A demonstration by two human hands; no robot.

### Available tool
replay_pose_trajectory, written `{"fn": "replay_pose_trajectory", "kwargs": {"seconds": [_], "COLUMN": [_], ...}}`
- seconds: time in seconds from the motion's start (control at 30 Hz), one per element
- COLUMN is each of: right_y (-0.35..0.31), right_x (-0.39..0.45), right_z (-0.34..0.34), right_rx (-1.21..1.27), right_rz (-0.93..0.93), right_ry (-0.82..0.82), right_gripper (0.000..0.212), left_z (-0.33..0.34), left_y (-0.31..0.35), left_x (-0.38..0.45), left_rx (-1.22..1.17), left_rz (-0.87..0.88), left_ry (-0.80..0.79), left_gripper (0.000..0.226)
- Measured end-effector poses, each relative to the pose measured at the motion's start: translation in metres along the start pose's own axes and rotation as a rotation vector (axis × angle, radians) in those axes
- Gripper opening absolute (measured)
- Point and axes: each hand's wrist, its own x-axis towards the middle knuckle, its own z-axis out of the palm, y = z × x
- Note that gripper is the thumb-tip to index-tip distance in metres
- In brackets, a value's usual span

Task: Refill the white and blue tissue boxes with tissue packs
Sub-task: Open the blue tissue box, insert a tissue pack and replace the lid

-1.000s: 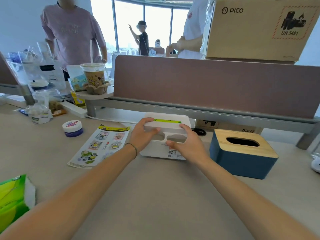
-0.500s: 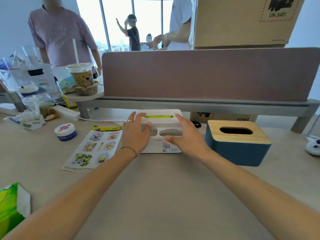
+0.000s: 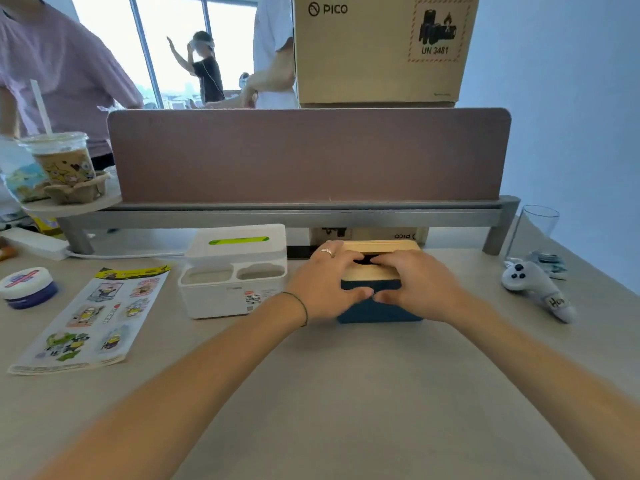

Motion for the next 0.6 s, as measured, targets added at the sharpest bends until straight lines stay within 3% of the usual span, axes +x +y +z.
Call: {"fn": "replay_pose_trajectory", "kwargs": {"seconds": [0.6], "right_y": [-0.001], "right_x": [-0.031], "right_z": [-0.003], "right_rx": [0.062], "right_rz": [-0.045], "right_ry": [0.09], "right_gripper": [0.059], "left_z": [0.0], "left_y": [0.014], "left_x": [-0.02], "left_rx": [0.052], "left_rz": [0.02], "left_ry": [-0.001], "left_gripper": [0.059]}}
